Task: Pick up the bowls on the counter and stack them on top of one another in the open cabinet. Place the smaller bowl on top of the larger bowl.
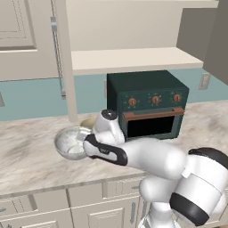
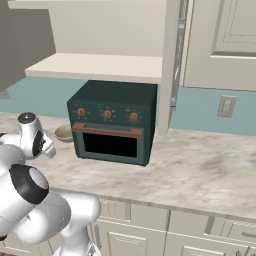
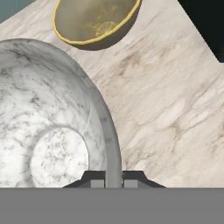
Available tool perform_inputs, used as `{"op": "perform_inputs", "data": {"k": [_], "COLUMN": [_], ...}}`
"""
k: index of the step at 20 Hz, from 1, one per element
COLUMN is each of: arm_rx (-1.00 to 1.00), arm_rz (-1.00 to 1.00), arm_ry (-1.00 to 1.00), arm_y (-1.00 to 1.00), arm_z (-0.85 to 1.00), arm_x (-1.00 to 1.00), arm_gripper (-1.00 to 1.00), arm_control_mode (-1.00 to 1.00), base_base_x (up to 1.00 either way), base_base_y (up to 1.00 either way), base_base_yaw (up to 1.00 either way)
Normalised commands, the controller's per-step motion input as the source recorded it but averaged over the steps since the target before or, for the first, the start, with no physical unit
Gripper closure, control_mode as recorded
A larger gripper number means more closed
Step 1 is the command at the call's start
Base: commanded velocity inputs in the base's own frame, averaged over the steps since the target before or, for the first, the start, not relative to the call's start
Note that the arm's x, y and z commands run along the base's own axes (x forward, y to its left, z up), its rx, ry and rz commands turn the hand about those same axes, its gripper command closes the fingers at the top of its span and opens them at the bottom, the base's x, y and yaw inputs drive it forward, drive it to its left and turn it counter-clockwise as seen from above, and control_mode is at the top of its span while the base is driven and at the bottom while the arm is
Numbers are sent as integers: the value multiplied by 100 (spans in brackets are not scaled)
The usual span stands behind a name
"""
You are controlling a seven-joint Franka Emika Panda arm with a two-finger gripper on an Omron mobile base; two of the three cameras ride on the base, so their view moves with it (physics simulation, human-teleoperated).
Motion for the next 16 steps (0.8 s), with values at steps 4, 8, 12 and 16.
{"op": "perform_inputs", "data": {"k": [4, 8, 12, 16], "arm_rx": [2, 2, 2, 0], "arm_rz": [-9, -7, -6, -6], "arm_ry": [0, 0, -1, -3], "arm_y": [-20, -17, -12, -13], "arm_z": [43, 48, 48, 45], "arm_x": [-16, -25, -29, -30], "arm_gripper": [100, 100, 100, 100], "arm_control_mode": [-100, -100, -100, -100], "base_base_x": [0, 0, 0, 0], "base_base_y": [0, 0, 0, 0], "base_base_yaw": [0, 0, 0, 0]}}
